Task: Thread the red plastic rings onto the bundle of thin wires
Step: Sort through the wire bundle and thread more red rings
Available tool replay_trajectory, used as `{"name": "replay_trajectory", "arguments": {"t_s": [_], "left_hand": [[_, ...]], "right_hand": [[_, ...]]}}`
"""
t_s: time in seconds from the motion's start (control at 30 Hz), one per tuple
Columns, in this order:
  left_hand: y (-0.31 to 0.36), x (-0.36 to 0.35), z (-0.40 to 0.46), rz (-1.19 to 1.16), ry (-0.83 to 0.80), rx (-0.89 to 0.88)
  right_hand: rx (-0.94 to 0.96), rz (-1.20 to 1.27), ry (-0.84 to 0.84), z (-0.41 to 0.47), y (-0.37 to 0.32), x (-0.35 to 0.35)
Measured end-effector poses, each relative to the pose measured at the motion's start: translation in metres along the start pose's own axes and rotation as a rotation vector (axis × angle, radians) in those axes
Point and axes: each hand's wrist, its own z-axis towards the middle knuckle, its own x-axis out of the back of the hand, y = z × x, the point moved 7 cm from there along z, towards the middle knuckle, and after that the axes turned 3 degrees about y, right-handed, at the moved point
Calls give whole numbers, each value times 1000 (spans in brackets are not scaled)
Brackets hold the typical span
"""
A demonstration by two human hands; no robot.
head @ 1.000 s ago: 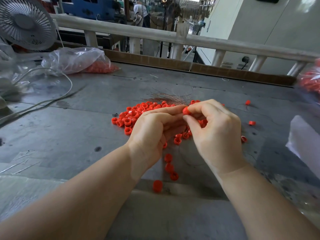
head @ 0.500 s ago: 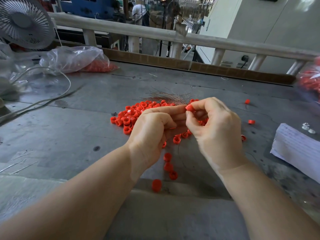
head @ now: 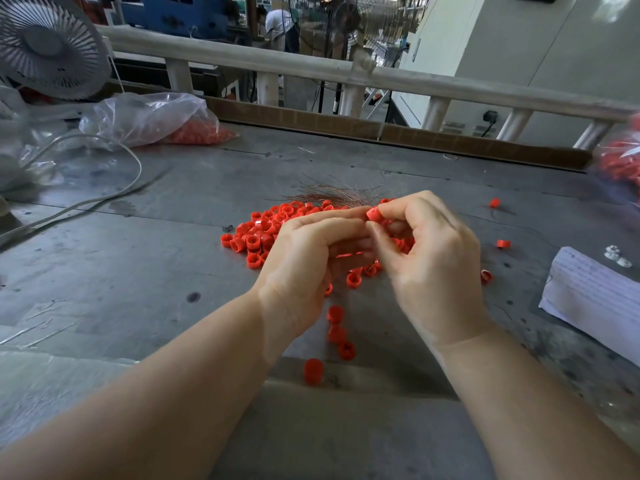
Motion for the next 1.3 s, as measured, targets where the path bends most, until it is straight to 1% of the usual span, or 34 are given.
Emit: {"name": "replay_trajectory", "arguments": {"t_s": [0.37, 0.53, 0.63, 0.7, 0.9, 1.1, 1.3], "left_hand": [[-5, 6, 4, -31, 65, 10], [-3, 6, 4, -38, 53, 6], [-4, 6, 4, -47, 42, 15], [-4, 4, 3, -78, 24, 24], [-2, 1, 2, -115, -20, 33], [-3, -2, 2, -163, -36, 54], [-5, -1, 2, -195, -34, 80]], "right_hand": [[46, 55, -52, 0, -2, -3], [34, 101, -54, 1, 0, -4], [-12, 147, -47, 2, 3, -4], [-88, 230, -51, 2, 8, -4], [-419, 583, -98, 2, 29, -12], [-709, 922, -74, -4, 40, -19], [-942, 1111, -109, -12, 46, -29]]}}
